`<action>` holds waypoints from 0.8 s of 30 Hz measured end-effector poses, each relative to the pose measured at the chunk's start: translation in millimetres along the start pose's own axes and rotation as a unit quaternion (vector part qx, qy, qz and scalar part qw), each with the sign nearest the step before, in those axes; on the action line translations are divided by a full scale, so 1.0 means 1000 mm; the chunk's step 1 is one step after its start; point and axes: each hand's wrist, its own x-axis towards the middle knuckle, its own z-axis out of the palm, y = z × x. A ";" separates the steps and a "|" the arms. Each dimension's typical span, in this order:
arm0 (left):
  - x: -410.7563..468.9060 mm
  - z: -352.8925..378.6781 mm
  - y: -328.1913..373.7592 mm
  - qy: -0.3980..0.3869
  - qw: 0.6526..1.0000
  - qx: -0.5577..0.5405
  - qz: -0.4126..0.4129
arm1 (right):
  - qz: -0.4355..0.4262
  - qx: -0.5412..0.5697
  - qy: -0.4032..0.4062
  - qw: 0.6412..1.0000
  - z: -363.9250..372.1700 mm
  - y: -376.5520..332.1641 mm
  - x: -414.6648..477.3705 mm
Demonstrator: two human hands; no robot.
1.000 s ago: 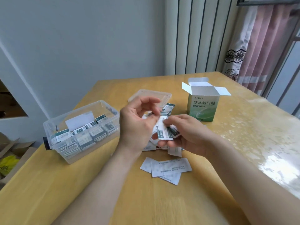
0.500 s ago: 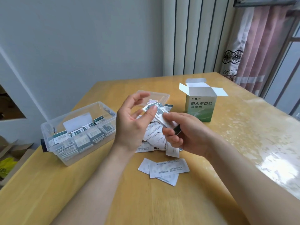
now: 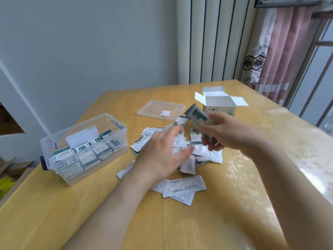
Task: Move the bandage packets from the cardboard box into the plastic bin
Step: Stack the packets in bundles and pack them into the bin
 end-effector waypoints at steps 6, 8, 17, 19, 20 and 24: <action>0.002 0.026 0.005 -0.099 0.977 0.188 0.007 | 0.060 -0.281 0.063 0.956 0.003 0.020 0.010; 0.003 0.024 0.002 -0.066 0.980 0.185 0.016 | 0.060 -0.287 0.054 0.955 0.011 0.023 0.013; 0.003 0.007 -0.011 0.017 0.985 0.167 0.035 | 0.032 -0.009 0.035 0.999 0.029 0.019 0.013; 0.003 0.005 -0.014 0.035 0.987 0.152 0.034 | 0.045 0.088 0.038 0.994 0.030 0.022 0.014; 0.004 0.004 -0.016 0.044 0.988 0.142 0.032 | 0.053 0.136 0.035 0.989 0.030 0.022 0.014; 0.004 0.002 -0.019 0.059 0.992 0.101 0.051 | 0.077 0.228 0.018 0.970 0.031 0.024 0.015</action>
